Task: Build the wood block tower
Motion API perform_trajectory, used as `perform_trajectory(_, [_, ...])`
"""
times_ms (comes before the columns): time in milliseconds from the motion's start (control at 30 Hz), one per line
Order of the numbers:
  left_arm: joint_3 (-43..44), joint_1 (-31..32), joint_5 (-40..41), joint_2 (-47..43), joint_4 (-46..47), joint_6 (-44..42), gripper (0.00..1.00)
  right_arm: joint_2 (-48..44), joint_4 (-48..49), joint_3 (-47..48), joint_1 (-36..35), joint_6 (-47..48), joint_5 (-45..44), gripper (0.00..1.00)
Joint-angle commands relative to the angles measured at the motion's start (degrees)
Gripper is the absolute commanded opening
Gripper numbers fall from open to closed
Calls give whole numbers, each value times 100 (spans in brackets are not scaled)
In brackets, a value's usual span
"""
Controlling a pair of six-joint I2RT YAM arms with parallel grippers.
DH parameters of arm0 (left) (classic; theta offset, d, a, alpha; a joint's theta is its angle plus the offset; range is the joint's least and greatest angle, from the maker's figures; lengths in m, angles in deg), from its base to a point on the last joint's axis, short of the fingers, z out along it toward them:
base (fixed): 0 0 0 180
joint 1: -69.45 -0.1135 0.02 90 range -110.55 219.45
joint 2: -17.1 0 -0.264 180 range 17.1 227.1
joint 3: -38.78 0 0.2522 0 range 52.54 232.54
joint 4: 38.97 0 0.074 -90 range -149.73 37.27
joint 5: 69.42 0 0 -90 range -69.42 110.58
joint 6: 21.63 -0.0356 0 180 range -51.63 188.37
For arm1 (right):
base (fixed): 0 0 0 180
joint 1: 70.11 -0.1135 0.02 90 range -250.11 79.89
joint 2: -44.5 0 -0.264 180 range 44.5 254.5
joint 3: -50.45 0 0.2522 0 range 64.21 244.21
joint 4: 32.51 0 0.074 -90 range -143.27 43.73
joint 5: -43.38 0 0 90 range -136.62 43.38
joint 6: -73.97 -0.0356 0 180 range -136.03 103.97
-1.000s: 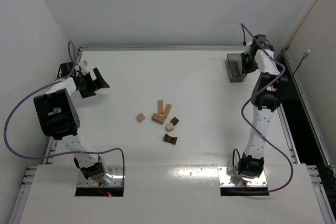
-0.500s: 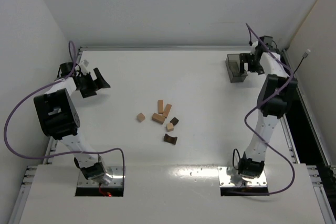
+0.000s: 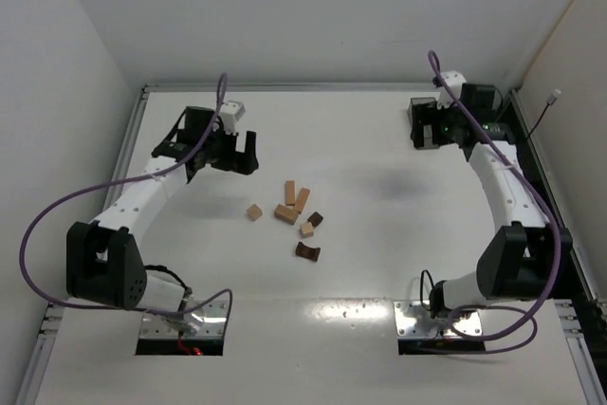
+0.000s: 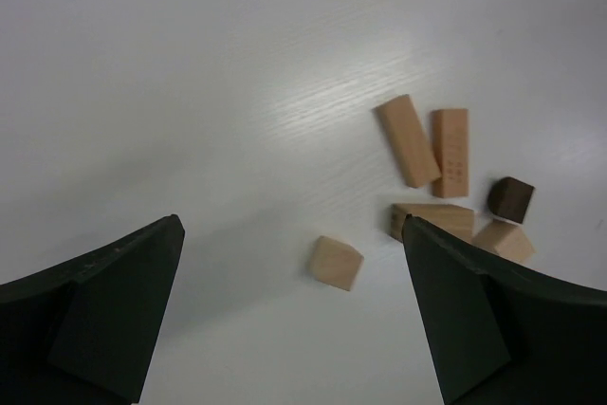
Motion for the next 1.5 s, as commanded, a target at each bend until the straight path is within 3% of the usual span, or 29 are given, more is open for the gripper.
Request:
perform_trajectory(0, [84, 464, 414, -187, -419, -69, 100, -152, -153, -663, -1, 86, -112, 96])
perform_trajectory(267, [901, 1871, 527, 920, -623, 661, 100, -337, -408, -1007, -1, 140, -350, 96])
perform_trajectory(567, [1666, 2936, 2108, 2018, -842, 1118, 100, -442, -460, -1122, -1, 78, -350, 96])
perform_trajectory(800, [1667, 3095, 2829, 2423, -781, 1671, 100, -442, -461, -1175, 52, 78, -403, 96])
perform_trajectory(1133, [1719, 3366, 2259, 2811, -833, 1804, 100, -328, -514, -1122, 52, 78, -517, 96])
perform_trajectory(1467, [1781, 3525, 2347, 3153, -772, 1804, 100, -328, -514, -1122, 52, 78, -517, 96])
